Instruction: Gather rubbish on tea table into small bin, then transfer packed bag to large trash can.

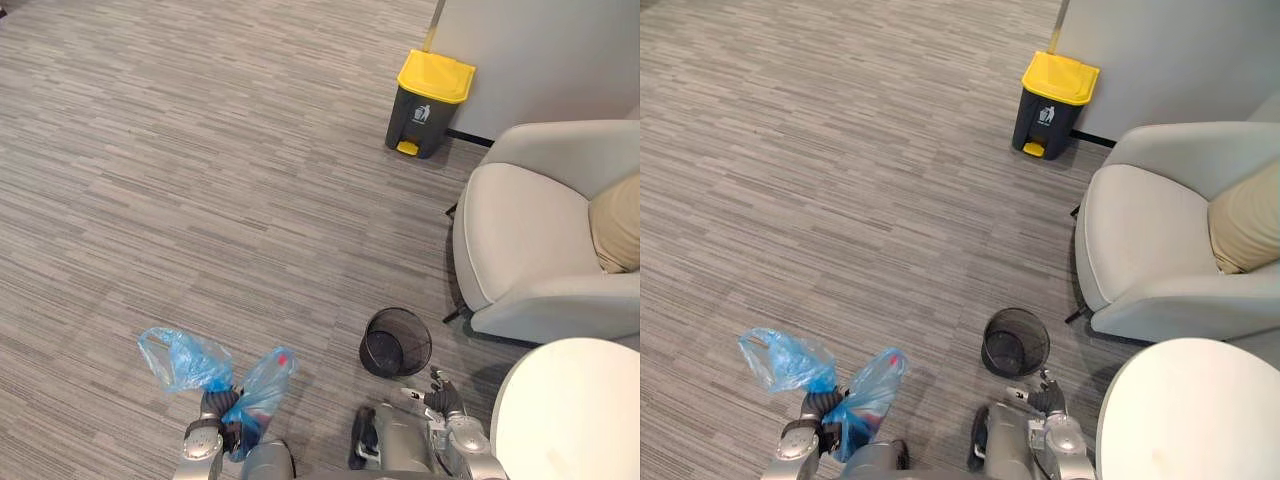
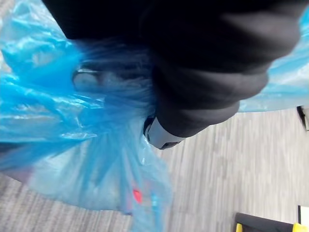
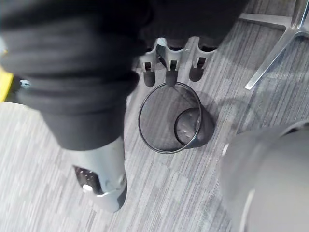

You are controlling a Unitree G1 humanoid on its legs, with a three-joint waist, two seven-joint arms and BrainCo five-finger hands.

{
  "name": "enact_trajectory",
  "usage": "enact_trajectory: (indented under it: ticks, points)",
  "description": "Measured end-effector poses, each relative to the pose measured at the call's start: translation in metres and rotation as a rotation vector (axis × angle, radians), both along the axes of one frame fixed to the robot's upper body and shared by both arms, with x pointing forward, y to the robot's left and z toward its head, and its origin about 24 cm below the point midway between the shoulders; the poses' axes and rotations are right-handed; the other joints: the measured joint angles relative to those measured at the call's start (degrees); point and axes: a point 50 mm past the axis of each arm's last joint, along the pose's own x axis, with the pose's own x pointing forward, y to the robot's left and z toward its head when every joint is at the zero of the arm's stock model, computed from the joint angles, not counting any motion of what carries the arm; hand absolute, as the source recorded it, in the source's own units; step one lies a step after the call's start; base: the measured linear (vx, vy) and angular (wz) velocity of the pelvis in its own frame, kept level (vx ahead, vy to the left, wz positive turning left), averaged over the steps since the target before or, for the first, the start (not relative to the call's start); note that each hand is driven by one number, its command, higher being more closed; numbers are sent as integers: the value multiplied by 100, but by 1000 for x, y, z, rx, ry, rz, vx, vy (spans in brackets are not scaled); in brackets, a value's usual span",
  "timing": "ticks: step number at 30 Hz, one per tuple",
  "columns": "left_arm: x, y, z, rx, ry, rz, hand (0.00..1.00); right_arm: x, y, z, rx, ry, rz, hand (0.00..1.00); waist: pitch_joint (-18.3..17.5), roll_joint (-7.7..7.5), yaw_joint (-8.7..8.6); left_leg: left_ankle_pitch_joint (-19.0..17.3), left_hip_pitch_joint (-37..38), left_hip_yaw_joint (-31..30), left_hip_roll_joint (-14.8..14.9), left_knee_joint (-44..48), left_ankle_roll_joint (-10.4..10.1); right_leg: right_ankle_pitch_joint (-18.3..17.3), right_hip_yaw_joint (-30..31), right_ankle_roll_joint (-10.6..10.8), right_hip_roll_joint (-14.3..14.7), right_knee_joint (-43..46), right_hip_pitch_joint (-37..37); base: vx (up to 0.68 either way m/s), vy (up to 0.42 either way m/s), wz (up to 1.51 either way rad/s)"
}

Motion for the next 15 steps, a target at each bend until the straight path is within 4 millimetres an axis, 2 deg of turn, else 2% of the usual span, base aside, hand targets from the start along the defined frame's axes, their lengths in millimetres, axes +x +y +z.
enact_trajectory:
  ticks: [1,2,3,4,5,7,9,12,13,14,15]
  points:
    - [2,-2,2,-8,-14,8,100,3,0,3,-3,-21,-1,0,27,105,-39,100,-181,0,177,554,-170,-60,-122,-82,130,-122,212,484,-195,31]
    - [2,-3,3,-12,-21,11,100,5,1,4,0,-27,4,0,32,147,-36,195,-313,2,287,976,-297,-83,-175,-127,225,-240,373,467,-208,10]
    - [3,-3,4,-16,-28,15,100,7,5,6,8,-39,8,0,39,153,-19,593,-637,-3,492,2010,-312,-118,-202,-191,400,-535,772,437,-166,-11]
    - [1,-5,5,-21,-34,16,100,10,10,7,18,-57,16,0,46,139,34,600,-972,82,680,2970,-316,-133,-134,-220,544,-810,1195,423,-142,-23]
    - [1,-6,5,-25,-40,17,100,12,10,8,19,-66,15,0,58,118,66,584,-1080,194,736,3310,-282,-140,-78,-232,586,-919,1367,383,-82,-47]
    - [3,-10,8,-40,-60,16,100,16,10,10,22,-79,13,0,71,55,251,445,-1591,593,797,3766,-38,-149,231,-247,613,-1297,1836,344,-17,-57]
    - [6,-12,12,-47,-81,14,100,18,10,11,23,-81,14,0,76,42,308,360,-1931,713,802,3529,110,-148,428,-245,613,-1504,2026,301,81,-50]
    - [3,-10,11,-48,-76,20,100,20,15,11,34,-83,7,0,114,-13,431,350,-2320,860,760,2339,130,-155,785,-229,529,-1818,2415,335,216,-66]
    - [5,-10,12,-47,-83,20,100,20,14,11,32,-85,-5,0,122,-45,469,434,-2390,850,640,1679,97,-281,882,14,406,-1870,2554,275,217,-54]
    - [5,-11,12,-51,-82,21,100,20,12,11,29,-85,-8,0,89,26,464,764,-2367,837,567,1062,120,-391,960,231,386,-1849,2601,337,305,-52]
    - [4,-16,10,-66,-77,25,100,17,7,11,14,-78,-14,0,32,183,440,1289,-2370,735,597,547,184,-509,1007,382,446,-1857,2655,330,356,-53]
